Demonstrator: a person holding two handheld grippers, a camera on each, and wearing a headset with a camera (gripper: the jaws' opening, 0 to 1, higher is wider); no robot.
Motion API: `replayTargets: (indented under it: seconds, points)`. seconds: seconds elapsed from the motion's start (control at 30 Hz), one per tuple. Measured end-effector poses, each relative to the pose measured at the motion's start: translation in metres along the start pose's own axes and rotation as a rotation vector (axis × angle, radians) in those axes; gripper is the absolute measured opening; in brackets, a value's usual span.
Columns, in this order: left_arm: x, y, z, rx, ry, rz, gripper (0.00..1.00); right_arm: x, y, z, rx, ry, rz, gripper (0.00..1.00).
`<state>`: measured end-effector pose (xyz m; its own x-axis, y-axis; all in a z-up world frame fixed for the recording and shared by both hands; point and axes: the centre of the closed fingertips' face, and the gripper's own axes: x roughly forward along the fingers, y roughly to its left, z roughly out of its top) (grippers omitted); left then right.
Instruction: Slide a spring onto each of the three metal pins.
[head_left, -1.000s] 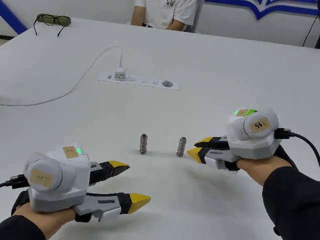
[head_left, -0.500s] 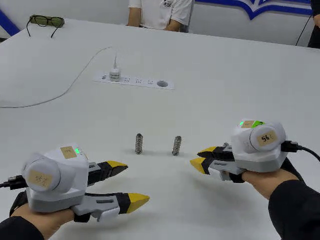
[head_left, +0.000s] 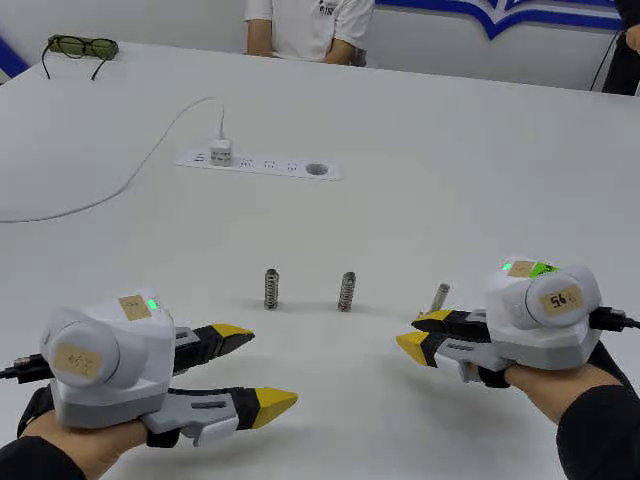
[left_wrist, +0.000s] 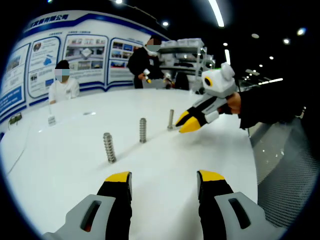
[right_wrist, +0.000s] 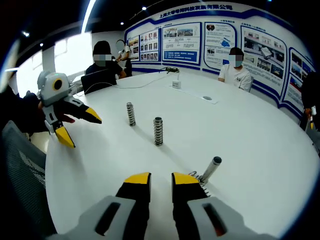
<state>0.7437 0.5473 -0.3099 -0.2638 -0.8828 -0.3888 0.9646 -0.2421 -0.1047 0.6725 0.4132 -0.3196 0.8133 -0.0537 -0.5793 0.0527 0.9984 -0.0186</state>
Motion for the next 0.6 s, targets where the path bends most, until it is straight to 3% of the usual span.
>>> replayTargets:
  seconds: [0.3, 0.6]
  points:
    - [-0.002, 0.001, 0.000, 0.002, 0.004, 0.004, 0.53, -0.013, -0.015, -0.006, -0.001, -0.002, -0.049, 0.18]
    - [-0.003, -0.002, 0.001, 0.006, 0.014, 0.004, 0.53, -0.023, -0.040, -0.013, 0.026, -0.024, -0.111, 0.21]
